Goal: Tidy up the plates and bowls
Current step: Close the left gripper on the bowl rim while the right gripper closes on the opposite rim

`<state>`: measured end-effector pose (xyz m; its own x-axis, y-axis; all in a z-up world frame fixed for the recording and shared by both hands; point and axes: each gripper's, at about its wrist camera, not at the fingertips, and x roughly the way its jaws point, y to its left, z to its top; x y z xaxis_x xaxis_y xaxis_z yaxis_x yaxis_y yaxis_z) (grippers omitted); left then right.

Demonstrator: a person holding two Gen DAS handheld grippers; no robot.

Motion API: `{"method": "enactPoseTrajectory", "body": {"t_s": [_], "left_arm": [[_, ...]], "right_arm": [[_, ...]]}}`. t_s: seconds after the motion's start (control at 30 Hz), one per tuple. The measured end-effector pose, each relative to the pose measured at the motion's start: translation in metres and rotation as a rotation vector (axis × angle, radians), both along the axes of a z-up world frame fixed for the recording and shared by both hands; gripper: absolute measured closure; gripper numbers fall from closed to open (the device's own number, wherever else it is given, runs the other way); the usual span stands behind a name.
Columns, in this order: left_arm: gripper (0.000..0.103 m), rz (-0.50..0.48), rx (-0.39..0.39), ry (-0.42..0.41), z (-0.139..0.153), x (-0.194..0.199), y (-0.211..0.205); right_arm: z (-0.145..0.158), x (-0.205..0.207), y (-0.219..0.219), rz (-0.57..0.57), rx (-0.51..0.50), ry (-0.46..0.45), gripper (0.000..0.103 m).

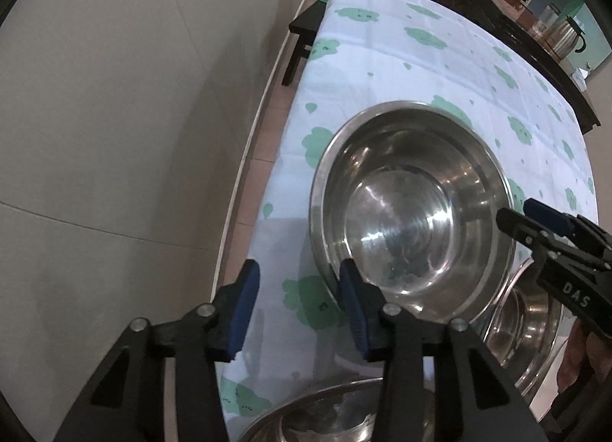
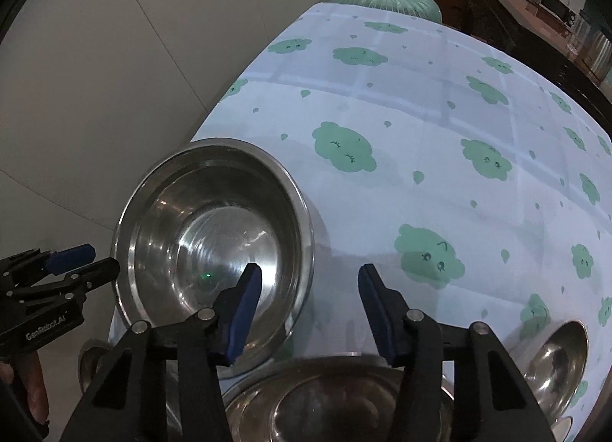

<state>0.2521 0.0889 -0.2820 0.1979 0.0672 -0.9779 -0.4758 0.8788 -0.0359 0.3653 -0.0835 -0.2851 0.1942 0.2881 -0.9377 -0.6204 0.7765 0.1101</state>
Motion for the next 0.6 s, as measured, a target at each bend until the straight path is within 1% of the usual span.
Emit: {"method": "enactPoseTrajectory", "body": {"t_s": [0.1, 0.17, 0.2, 0.23, 0.27, 0.3, 0.33, 0.37, 0.4, 0.43, 0.5, 0.6], "left_arm": [[0.061, 0.001, 0.002, 0.001, -0.002, 0.002, 0.0], [0.061, 0.001, -0.004, 0.002, -0.003, 0.005, -0.001], [0.061, -0.003, 0.0, 0.005, -0.004, 0.006, -0.002], [0.061, -0.006, 0.001, 0.007, -0.005, 0.008, -0.003], [0.061, -0.01, 0.005, 0.012, -0.007, 0.009, -0.003], [0.067, -0.012, 0.002, 0.02, -0.01, 0.01, -0.003], [0.075, -0.012, -0.002, 0.026, -0.012, 0.01, -0.004], [0.078, -0.012, -0.018, 0.024, -0.014, 0.01, -0.004], [0.083, -0.016, -0.024, 0.018, -0.014, 0.01, -0.004], [0.088, -0.025, -0.022, 0.016, -0.013, 0.011, -0.006], [0.089, -0.039, -0.006, 0.02, -0.013, 0.013, -0.01], [0.089, -0.032, -0.005, 0.019, -0.012, 0.013, -0.01]], "right_arm": [[-0.007, 0.003, 0.003, 0.004, -0.009, 0.017, 0.055], [-0.011, 0.004, 0.006, 0.008, -0.013, 0.026, 0.056], [-0.013, 0.005, 0.007, 0.012, -0.017, 0.027, 0.058], [-0.015, 0.005, 0.008, 0.016, -0.021, 0.032, 0.065], [-0.017, 0.006, 0.009, 0.018, -0.025, 0.039, 0.068], [-0.019, 0.007, 0.01, 0.02, -0.025, 0.046, 0.072], [-0.021, 0.007, 0.011, 0.023, -0.024, 0.051, 0.074], [-0.022, 0.007, 0.011, 0.027, -0.026, 0.053, 0.075], [-0.023, 0.006, 0.013, 0.03, -0.024, 0.056, 0.08], [-0.024, 0.006, 0.013, 0.036, -0.019, 0.06, 0.082], [-0.024, 0.005, 0.015, 0.042, -0.017, 0.065, 0.082], [-0.024, 0.005, 0.015, 0.044, -0.009, 0.068, 0.083]]}}
